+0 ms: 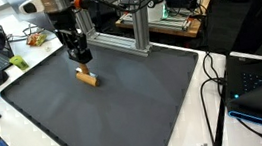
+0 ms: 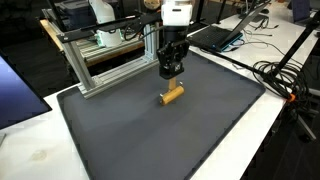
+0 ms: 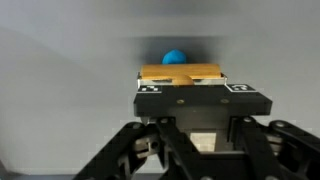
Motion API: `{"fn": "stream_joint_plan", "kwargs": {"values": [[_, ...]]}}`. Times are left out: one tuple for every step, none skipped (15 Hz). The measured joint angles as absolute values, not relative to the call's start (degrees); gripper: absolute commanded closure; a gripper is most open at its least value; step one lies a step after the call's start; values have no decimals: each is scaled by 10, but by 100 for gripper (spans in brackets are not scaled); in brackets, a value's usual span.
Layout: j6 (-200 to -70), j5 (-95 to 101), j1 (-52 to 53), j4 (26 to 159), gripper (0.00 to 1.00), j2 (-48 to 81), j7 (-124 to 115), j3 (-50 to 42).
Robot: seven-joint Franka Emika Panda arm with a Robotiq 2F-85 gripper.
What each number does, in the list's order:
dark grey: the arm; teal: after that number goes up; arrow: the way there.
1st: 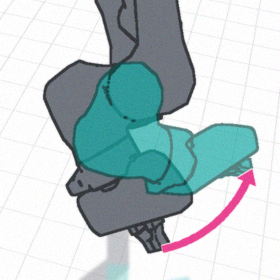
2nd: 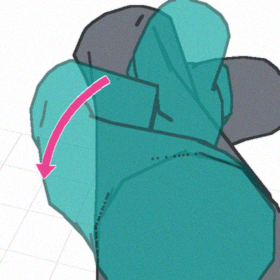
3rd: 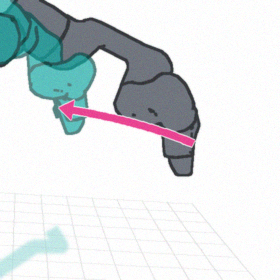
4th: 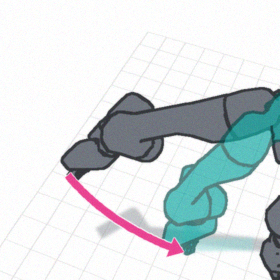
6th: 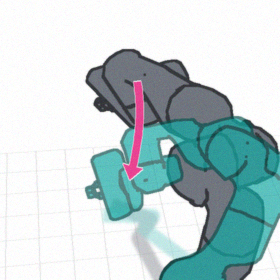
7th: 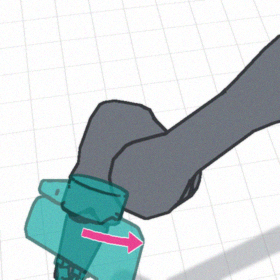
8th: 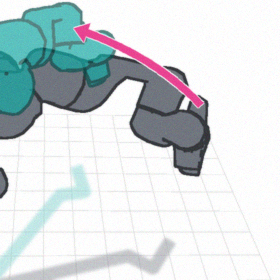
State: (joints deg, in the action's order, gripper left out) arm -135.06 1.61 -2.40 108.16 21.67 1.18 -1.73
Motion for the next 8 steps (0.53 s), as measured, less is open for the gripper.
{"fn": "stream_joint_plan", "kwargs": {"values": [[-1349,16,-24,1081,78,217,12,-17],[-1347,16,-24,1081,78,216,12,-17],[-1345,16,-24,1081,78,216,12,-17],[-1344,15,-24,1081,78,216,13,-17],[-1342,15,-24,1081,78,216,14,-17],[-1341,15,-24,1081,78,216,15,-17],[-1341,15,-24,1081,78,216,16,-17],[-1339,15,-24,1081,78,215,17,-17]]}}
